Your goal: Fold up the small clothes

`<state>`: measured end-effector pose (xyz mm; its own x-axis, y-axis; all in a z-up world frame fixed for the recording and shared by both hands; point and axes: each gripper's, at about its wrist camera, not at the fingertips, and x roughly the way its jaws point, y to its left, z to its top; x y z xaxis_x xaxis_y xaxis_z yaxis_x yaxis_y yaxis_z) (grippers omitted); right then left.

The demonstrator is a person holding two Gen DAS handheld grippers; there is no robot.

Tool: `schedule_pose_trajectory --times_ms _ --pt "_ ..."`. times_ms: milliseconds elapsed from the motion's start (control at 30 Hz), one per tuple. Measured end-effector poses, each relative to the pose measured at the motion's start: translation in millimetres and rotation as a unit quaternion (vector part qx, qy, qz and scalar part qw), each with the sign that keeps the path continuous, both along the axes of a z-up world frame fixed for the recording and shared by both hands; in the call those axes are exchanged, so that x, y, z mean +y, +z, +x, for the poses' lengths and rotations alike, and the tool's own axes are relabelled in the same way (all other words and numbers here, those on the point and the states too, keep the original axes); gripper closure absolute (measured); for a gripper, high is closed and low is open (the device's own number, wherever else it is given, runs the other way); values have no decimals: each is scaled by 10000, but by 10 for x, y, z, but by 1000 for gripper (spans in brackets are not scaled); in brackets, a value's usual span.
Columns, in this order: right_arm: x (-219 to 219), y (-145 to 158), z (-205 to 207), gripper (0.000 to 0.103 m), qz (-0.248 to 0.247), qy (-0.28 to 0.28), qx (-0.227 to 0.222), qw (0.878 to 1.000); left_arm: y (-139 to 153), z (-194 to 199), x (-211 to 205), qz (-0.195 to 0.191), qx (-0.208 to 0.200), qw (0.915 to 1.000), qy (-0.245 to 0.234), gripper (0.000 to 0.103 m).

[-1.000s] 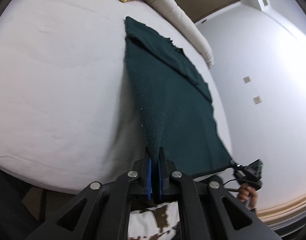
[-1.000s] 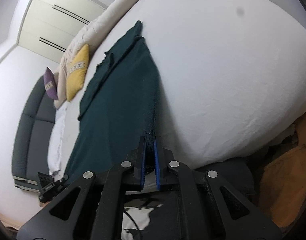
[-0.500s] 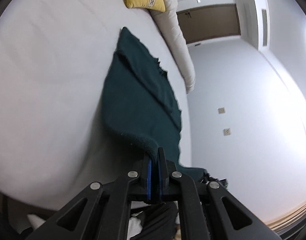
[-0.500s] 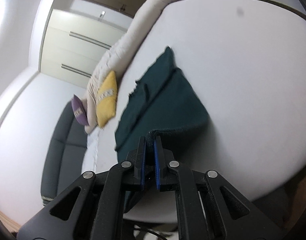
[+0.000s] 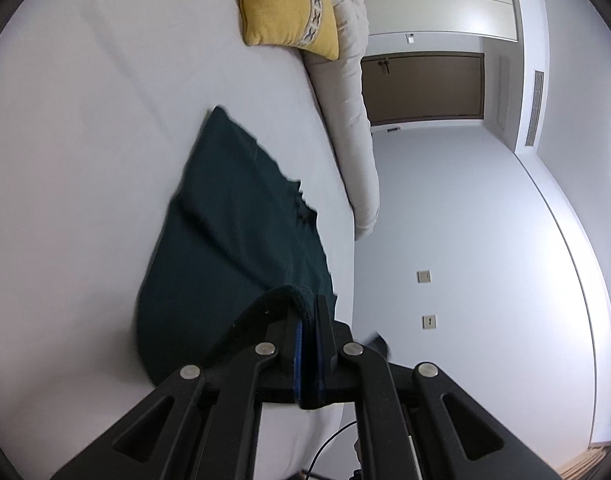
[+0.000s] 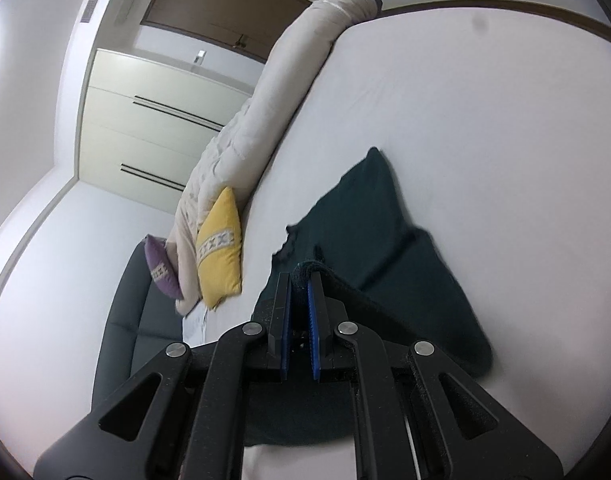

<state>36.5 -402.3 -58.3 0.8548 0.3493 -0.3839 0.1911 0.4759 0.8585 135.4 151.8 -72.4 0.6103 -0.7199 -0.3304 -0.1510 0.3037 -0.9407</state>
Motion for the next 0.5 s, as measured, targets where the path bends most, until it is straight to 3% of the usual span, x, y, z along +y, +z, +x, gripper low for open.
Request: schedule_pose_trajectory --times_ms 500 --pt "-201 -182 1617 97 -556 -360 477 9967 -323 1486 -55 424 274 9985 198 97"
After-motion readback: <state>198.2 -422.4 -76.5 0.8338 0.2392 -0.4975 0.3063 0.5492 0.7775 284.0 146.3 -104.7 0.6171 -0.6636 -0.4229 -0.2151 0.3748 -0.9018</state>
